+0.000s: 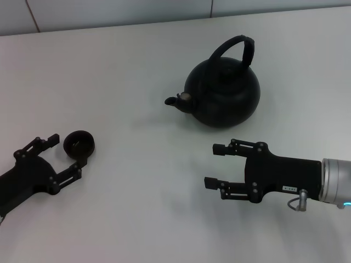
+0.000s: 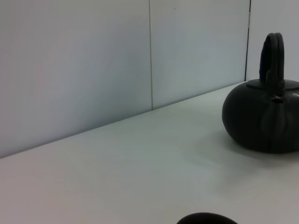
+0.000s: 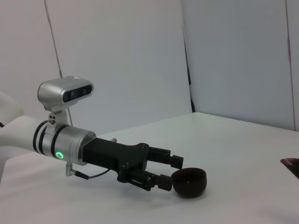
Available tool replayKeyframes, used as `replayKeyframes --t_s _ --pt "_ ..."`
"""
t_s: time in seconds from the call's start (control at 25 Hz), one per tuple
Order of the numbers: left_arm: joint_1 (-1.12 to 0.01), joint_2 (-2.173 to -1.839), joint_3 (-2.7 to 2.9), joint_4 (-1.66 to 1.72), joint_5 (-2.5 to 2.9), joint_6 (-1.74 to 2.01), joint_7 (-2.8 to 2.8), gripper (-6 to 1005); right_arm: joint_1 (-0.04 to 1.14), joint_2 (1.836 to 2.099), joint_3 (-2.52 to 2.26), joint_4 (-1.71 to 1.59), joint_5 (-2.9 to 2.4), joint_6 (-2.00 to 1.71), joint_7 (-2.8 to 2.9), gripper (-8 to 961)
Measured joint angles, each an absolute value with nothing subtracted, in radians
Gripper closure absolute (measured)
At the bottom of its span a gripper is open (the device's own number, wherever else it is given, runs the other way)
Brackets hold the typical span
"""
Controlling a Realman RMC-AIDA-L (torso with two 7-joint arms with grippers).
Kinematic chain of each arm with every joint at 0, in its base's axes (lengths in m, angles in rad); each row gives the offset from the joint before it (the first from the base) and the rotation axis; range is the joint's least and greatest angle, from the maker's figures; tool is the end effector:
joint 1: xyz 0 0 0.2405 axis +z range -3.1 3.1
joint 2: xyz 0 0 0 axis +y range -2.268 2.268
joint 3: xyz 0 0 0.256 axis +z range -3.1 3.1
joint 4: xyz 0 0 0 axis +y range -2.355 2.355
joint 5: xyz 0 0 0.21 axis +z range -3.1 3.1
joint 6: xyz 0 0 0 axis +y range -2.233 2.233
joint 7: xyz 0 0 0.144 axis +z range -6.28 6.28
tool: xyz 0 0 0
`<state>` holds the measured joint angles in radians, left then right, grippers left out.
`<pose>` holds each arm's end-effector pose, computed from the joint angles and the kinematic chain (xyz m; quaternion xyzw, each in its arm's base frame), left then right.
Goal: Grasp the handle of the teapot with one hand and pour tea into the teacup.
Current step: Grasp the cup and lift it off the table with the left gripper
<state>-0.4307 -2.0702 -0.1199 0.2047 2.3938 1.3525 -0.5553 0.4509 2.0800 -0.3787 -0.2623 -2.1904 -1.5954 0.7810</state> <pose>-0.3496 0.2719 -0.0404 -0.8983 -0.1736 -0.2172 0.3404 0.3017 0.2559 -0.0520 -0.9335 0.1442 0.2919 0.1500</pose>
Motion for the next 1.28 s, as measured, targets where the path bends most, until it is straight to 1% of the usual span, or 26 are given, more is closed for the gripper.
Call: replayKeyframes --t_s 0.68,1.28 --pt "-0.479 -2.07 -0.118 0.168 2.396 1.278 -0.555 265 0.451 2.08 -0.372 -0.262 -2.191 -1.595 0.781 195" --pt "-0.488 -2.069 -0.116 0.158 2.401 1.252 -0.555 276 0.449 2.08 -0.369 -0.262 -2.191 -1.595 0.781 194"
